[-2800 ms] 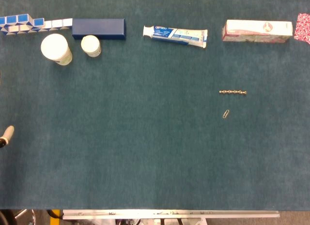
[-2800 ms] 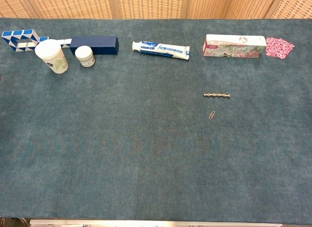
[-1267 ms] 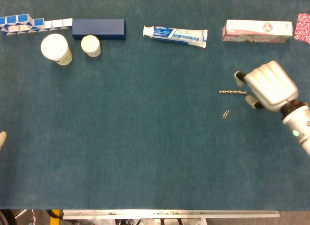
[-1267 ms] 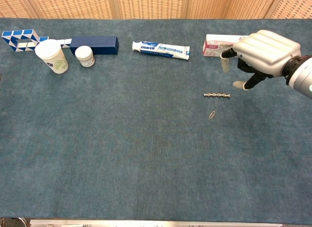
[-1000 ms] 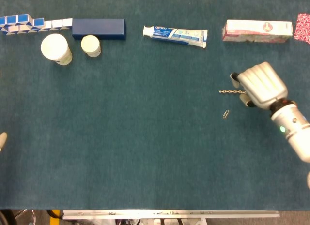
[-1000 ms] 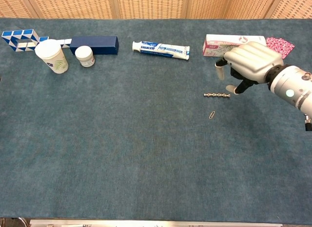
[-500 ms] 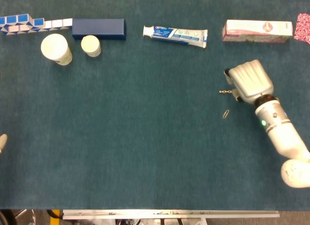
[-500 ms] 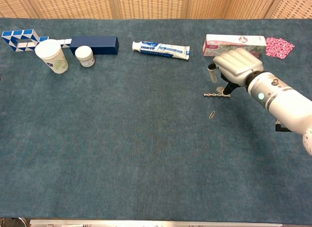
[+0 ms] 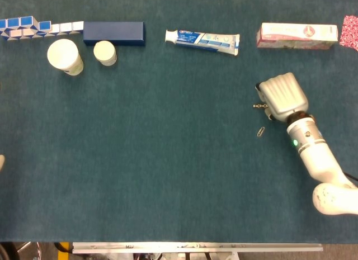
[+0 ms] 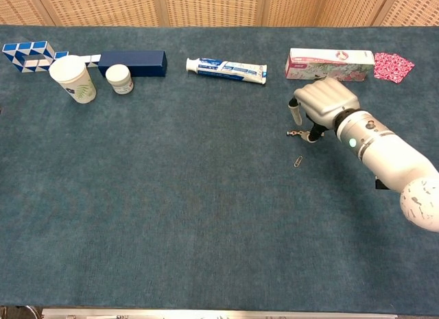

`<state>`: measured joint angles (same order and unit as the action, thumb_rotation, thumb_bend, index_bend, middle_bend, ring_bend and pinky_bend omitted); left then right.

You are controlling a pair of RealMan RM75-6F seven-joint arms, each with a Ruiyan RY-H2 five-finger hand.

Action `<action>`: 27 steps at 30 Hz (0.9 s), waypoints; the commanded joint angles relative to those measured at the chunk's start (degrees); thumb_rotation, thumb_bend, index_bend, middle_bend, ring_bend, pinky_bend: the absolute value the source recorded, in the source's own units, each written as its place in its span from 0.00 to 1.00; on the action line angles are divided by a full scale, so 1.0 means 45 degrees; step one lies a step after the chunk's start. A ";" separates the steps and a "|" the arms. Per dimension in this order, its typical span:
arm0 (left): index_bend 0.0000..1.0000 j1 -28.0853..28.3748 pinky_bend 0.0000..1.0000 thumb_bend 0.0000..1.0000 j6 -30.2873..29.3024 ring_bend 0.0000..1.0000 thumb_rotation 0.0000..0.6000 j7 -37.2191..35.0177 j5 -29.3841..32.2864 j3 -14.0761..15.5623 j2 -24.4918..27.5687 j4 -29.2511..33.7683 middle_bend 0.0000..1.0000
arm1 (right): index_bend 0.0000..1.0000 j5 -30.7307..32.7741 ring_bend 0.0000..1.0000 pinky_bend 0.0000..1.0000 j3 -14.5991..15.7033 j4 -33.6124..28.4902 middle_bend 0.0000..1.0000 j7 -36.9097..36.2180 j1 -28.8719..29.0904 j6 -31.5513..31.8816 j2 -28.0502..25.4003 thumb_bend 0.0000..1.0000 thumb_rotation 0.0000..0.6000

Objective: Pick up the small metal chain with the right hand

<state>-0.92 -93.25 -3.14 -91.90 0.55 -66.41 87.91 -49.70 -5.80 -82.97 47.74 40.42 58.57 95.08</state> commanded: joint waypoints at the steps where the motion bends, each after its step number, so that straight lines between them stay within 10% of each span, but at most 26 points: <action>1: 0.02 -0.0009 0.13 0.22 -0.0010 0.10 1.00 -0.0031 0.0008 -0.0008 -0.0008 -0.0030 0.12 | 0.58 -0.0053 1.00 1.00 0.0046 0.0144 1.00 -0.0096 0.0022 0.0033 0.0138 0.19 1.00; 27: 0.02 -0.0070 0.13 0.22 -0.0024 0.10 1.00 -0.0421 0.0205 -0.0121 -0.0042 -0.0349 0.12 | 0.60 0.0699 1.00 1.00 -0.0148 0.1120 1.00 0.0305 0.0549 -0.0211 0.1055 0.21 1.00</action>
<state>-1.23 -93.36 -5.04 -90.98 0.00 -66.60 86.34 -46.63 -6.43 -77.87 49.04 42.82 57.69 99.90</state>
